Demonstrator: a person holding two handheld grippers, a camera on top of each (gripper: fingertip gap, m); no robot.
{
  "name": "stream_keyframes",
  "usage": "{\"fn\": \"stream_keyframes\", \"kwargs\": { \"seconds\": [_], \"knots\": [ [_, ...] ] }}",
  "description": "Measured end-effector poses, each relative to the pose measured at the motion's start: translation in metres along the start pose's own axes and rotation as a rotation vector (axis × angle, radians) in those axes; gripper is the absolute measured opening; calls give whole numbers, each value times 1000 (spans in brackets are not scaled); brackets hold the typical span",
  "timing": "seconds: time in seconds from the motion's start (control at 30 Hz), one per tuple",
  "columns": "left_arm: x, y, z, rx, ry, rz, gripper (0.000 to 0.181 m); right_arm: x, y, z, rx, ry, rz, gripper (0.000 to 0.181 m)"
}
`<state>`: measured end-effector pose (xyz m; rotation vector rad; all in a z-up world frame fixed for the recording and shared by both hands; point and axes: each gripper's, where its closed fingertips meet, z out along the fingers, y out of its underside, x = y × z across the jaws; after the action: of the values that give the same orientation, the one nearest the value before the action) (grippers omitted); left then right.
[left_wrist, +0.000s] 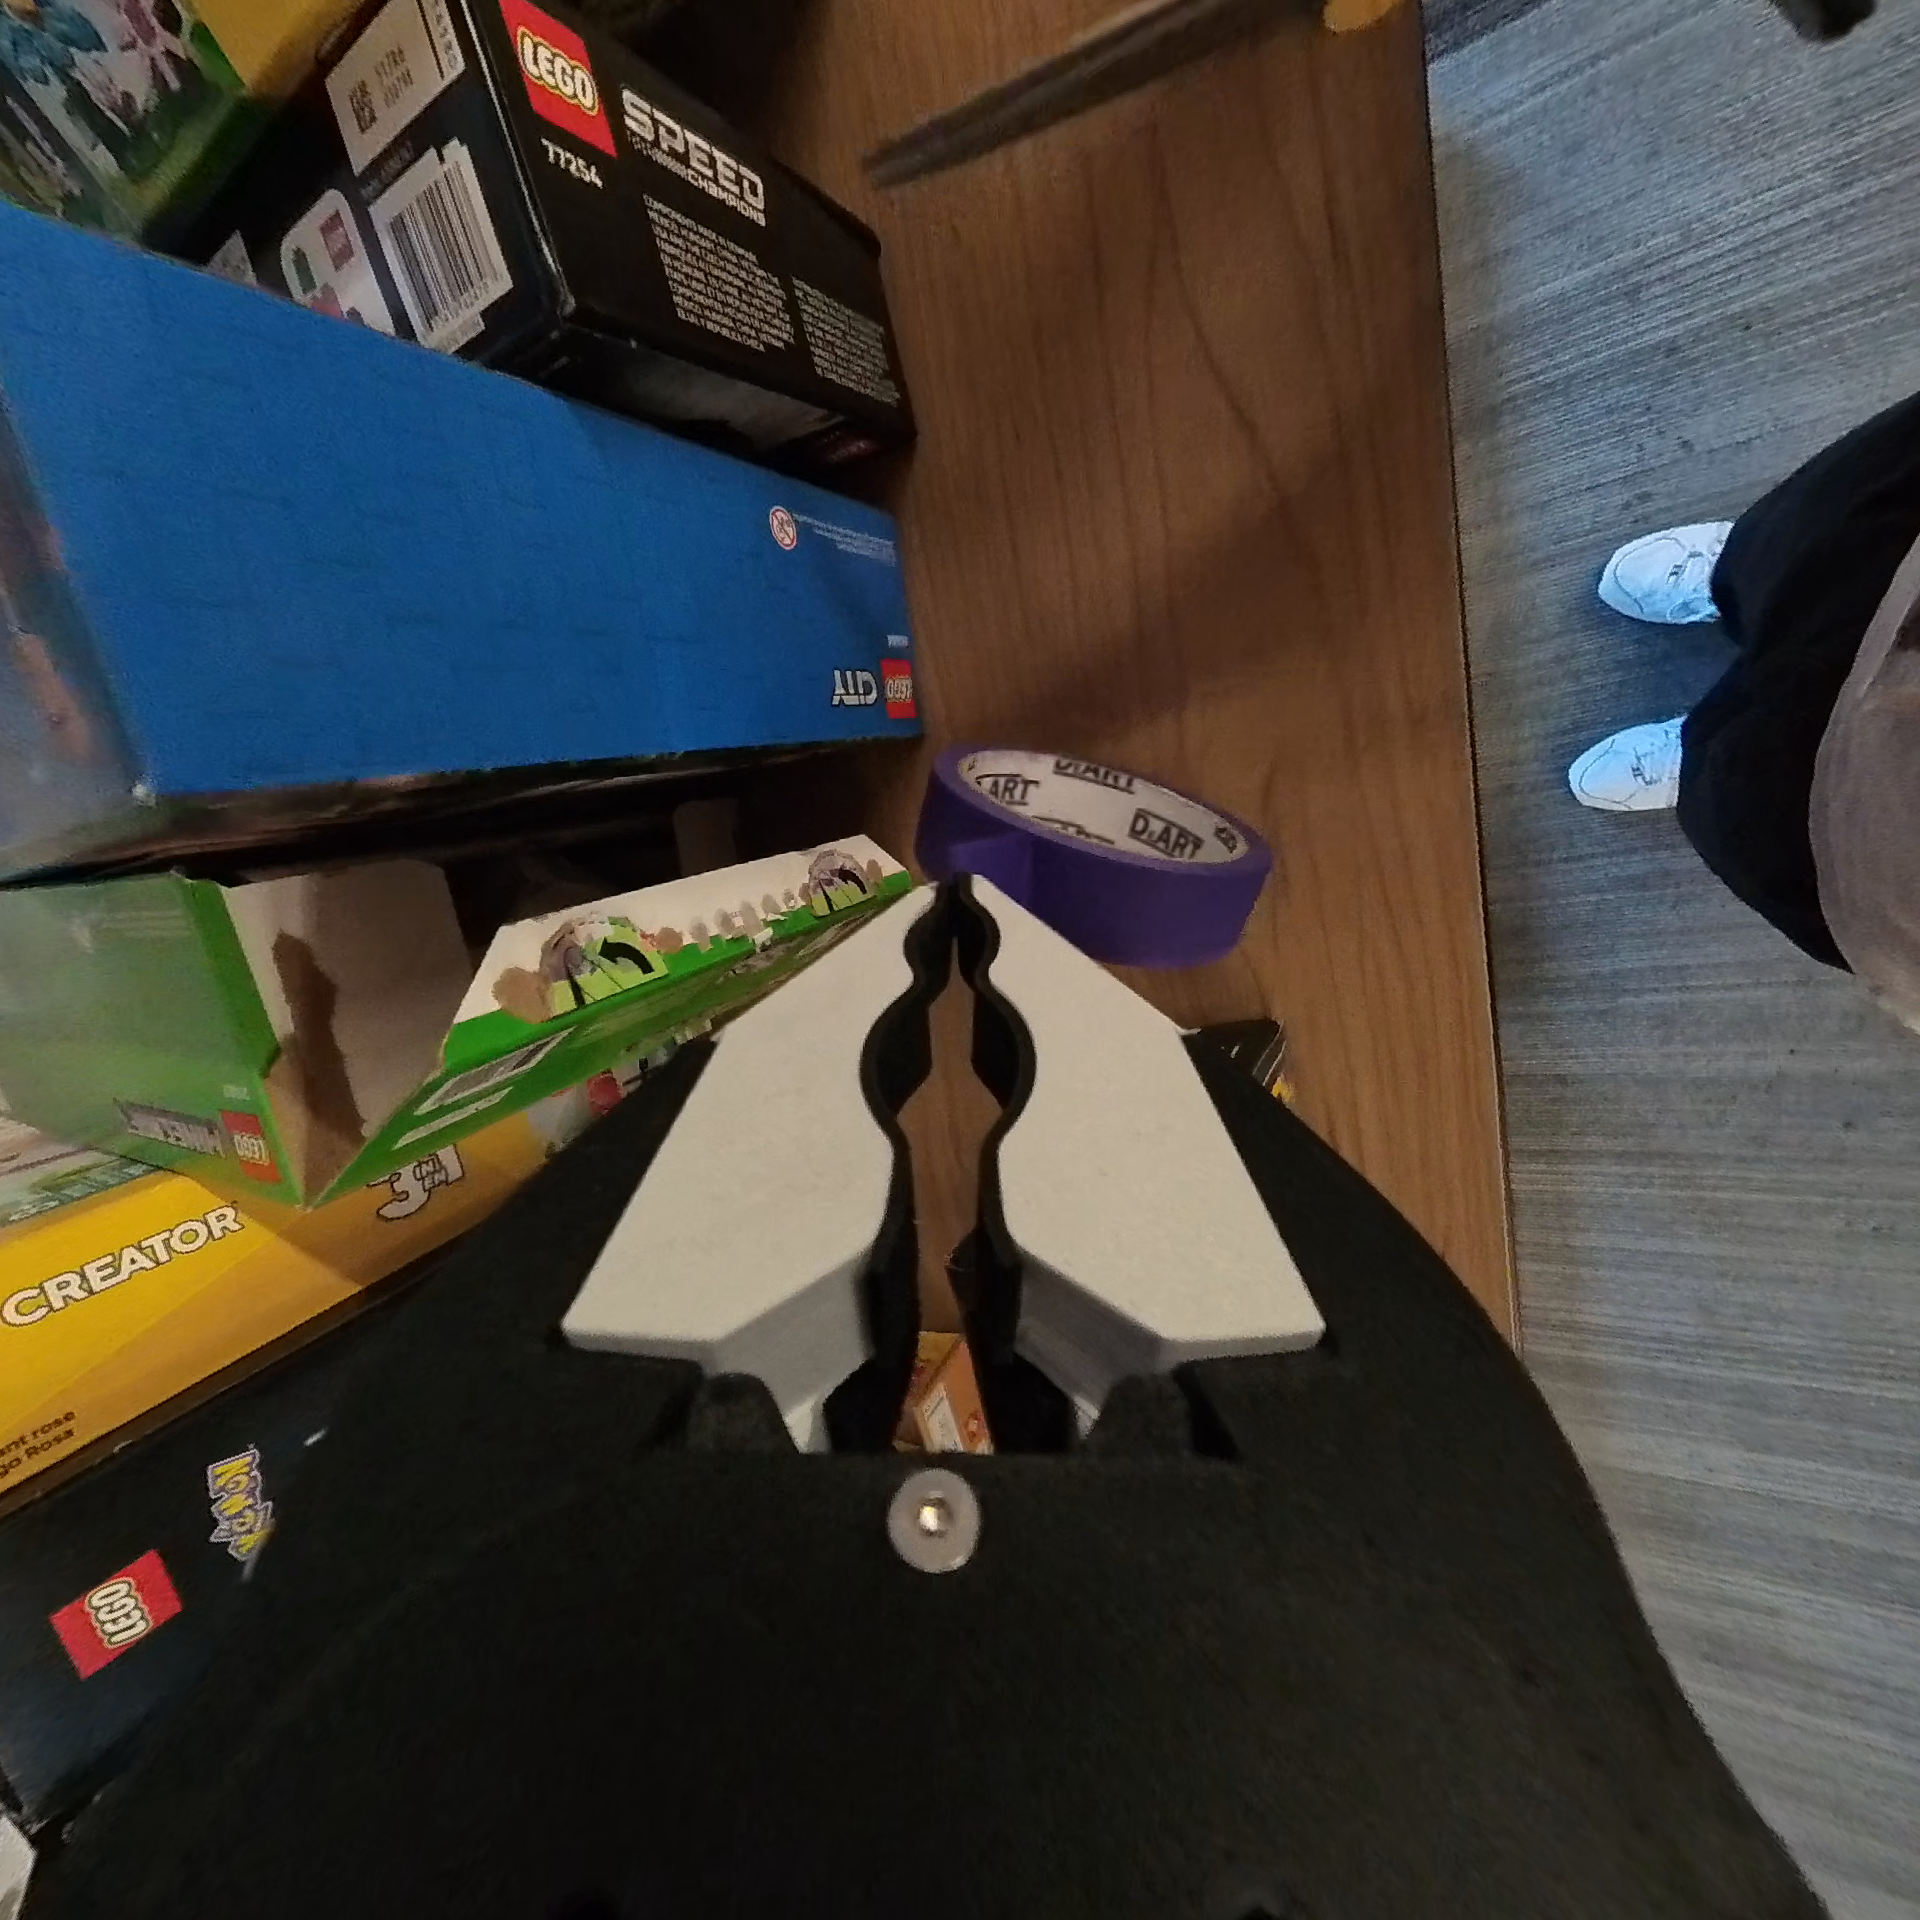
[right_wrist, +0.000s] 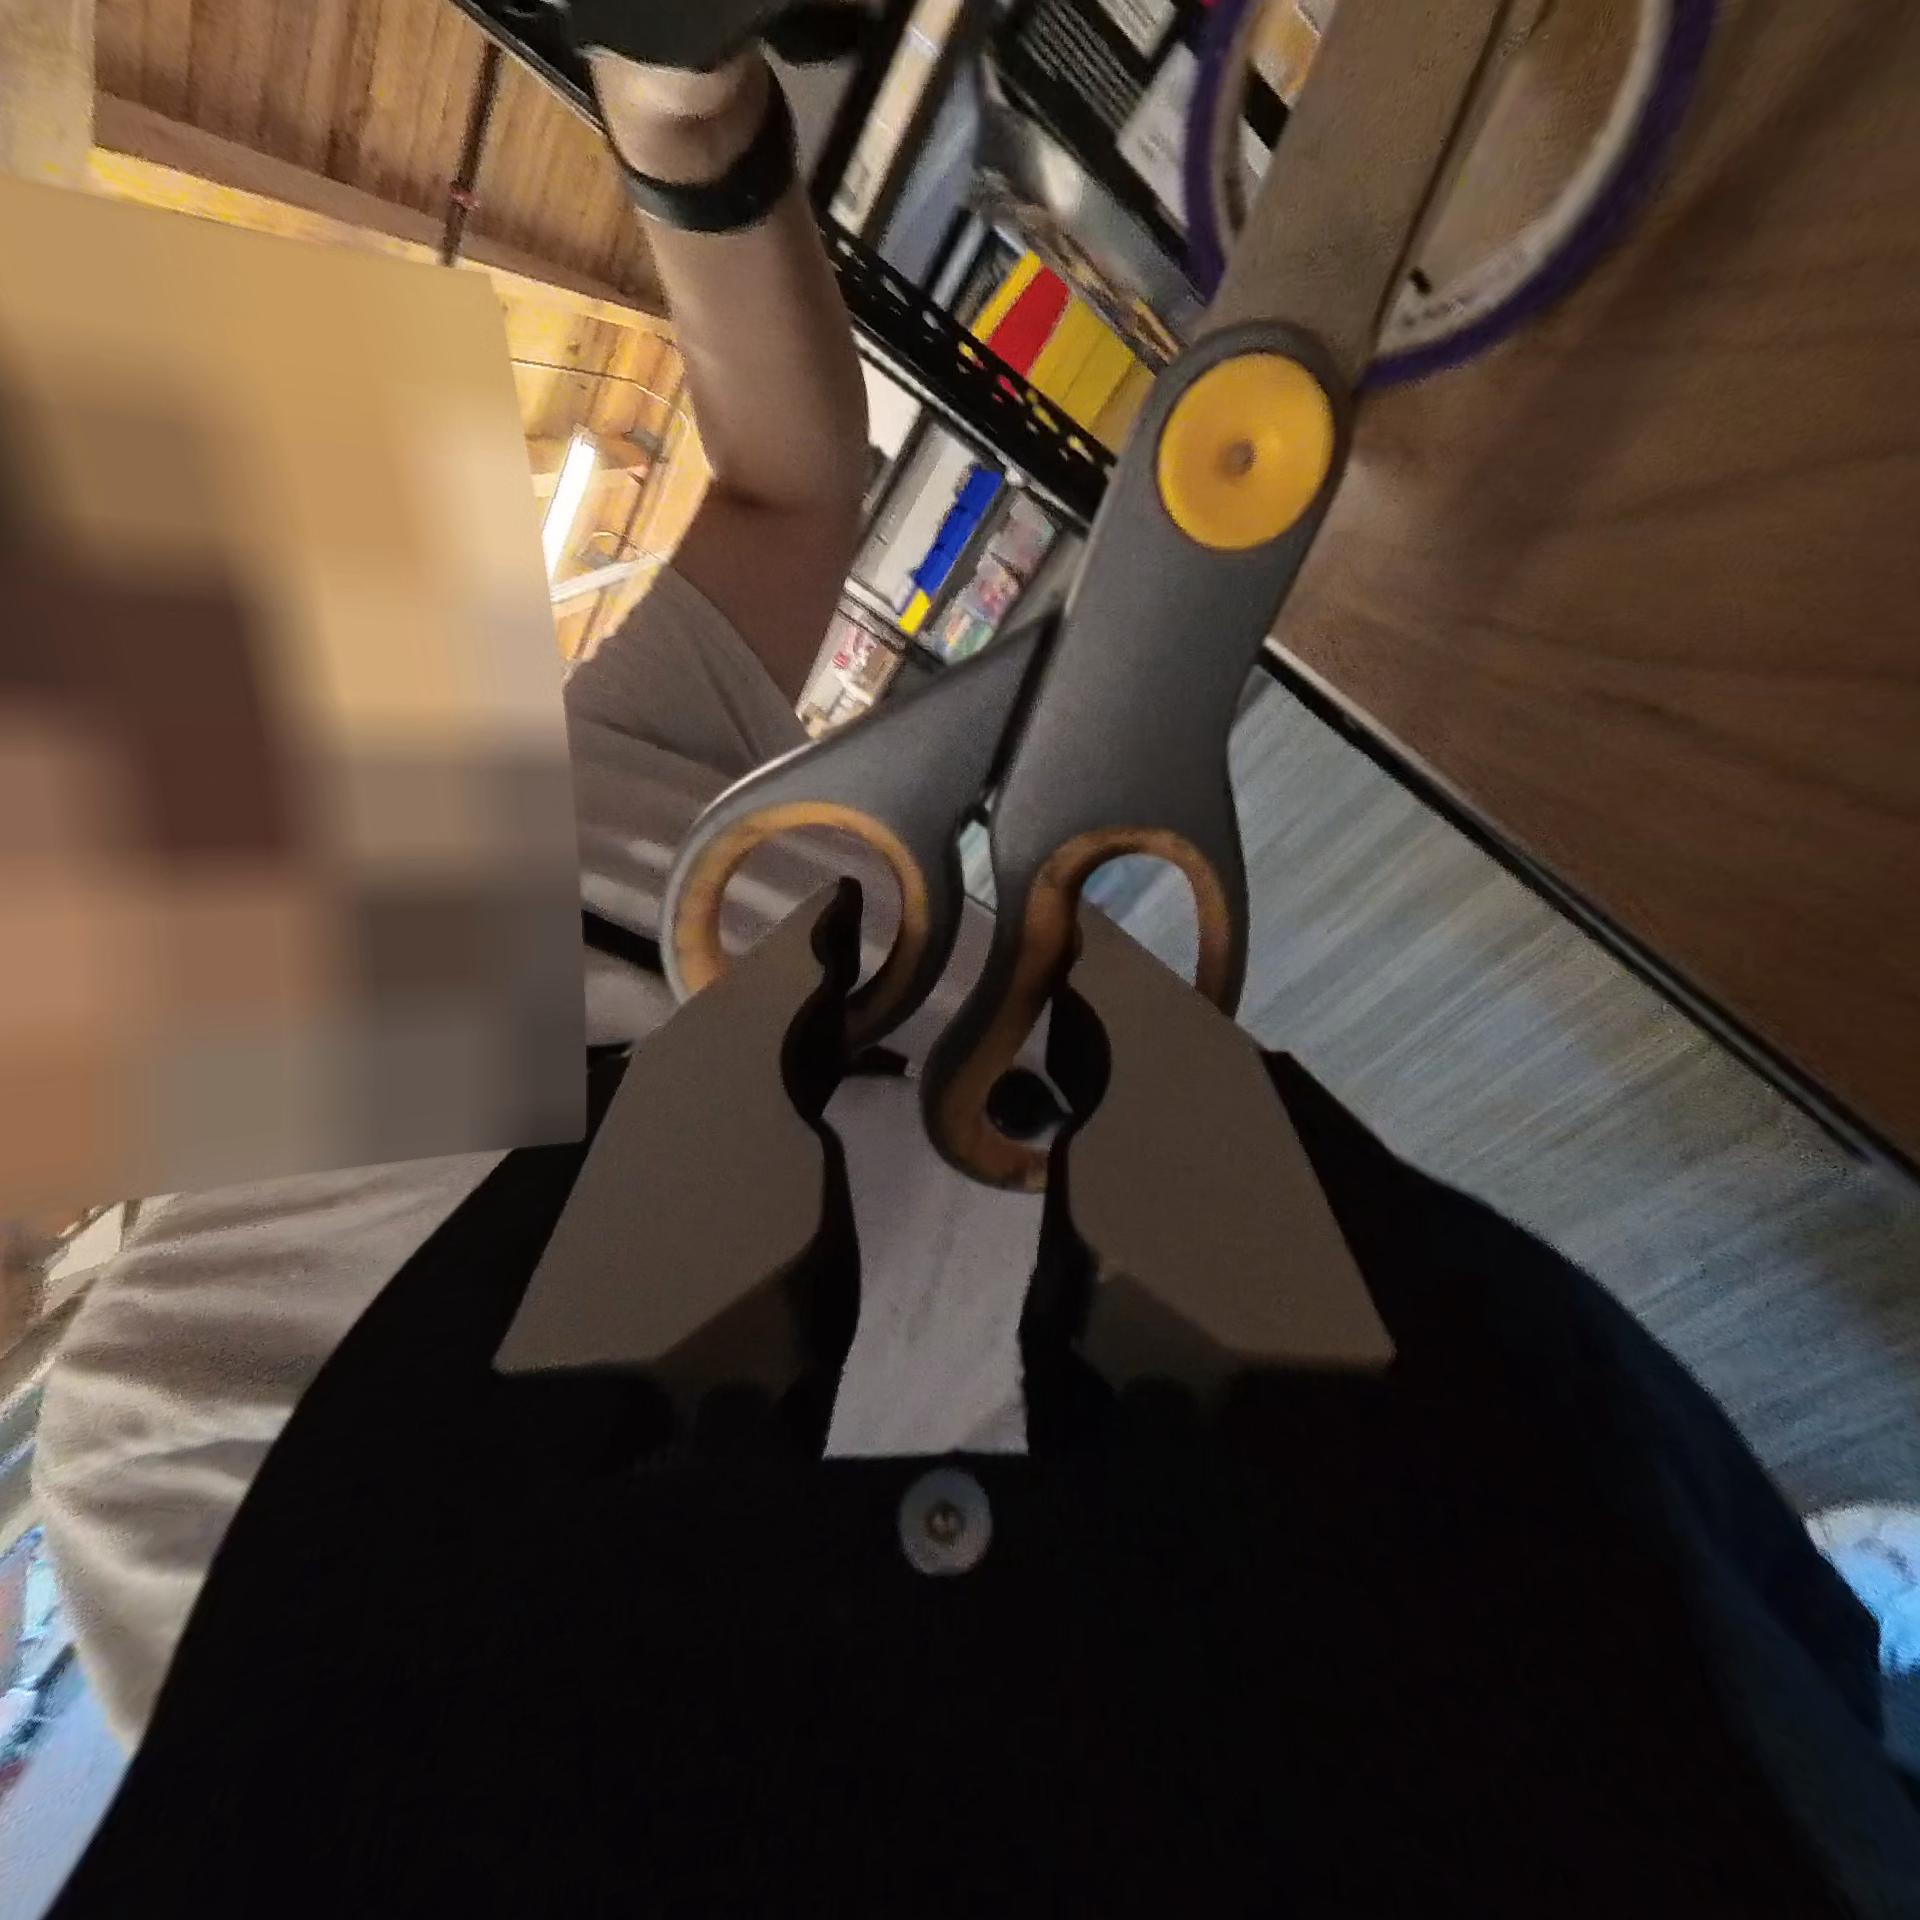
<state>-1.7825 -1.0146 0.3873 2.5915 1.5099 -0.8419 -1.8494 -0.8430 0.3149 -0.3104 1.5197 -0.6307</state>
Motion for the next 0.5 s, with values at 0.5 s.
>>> {"fn": "stream_keyframes", "kwargs": {
  "seconds": [0.5],
  "knots": [
    [2,-5,3,-51,-4,-51,0,-17,-27,0,106,1,-133,42]
  ]
}}
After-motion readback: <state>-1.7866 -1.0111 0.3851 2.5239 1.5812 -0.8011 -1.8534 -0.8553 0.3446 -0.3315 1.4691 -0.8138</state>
